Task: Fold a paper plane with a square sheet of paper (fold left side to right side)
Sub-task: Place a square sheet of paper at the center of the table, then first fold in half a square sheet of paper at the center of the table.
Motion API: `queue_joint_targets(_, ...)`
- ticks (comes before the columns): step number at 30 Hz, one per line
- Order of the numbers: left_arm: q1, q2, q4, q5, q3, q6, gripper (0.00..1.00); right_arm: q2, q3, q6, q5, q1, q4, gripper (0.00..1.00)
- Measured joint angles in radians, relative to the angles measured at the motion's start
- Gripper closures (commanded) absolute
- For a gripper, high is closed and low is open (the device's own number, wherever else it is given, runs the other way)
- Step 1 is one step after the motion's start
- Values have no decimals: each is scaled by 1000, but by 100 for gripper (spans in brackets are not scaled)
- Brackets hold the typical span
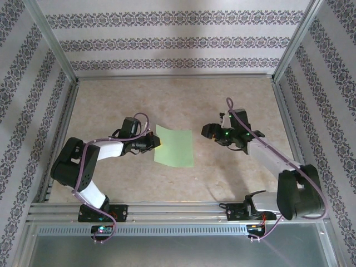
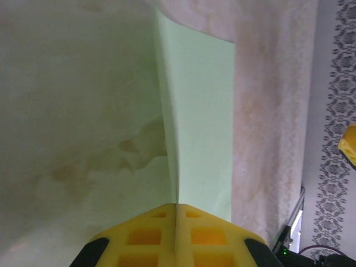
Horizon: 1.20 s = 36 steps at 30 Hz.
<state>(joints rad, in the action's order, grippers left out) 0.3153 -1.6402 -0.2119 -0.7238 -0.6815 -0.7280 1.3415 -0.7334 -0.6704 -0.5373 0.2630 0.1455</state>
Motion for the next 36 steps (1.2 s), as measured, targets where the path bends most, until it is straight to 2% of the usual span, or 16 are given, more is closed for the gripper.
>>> queue_joint_targets(10,0,-4,58,37,-7,15,100,233,-4,-87,6,127,-120,81)
queue_joint_targets(12,0,-4,71,45,-10,18,100,256,-17,-89,13,141,-129,91)
queue_joint_targets(23,0,-3,93,48,-13,21,99,358,-59,-82,48,179,-142,96)
queue_joint_targets(26,0,-3,93,48,-13,21,96,390,-59,-79,54,180,-142,96)
queue_joint_targets(29,0,-3,93,44,-13,21,90,398,-60,-72,58,180,-146,96)
queue_joint_targets(36,15,20,93,36,-19,13,64,398,-61,-49,69,187,-147,96)
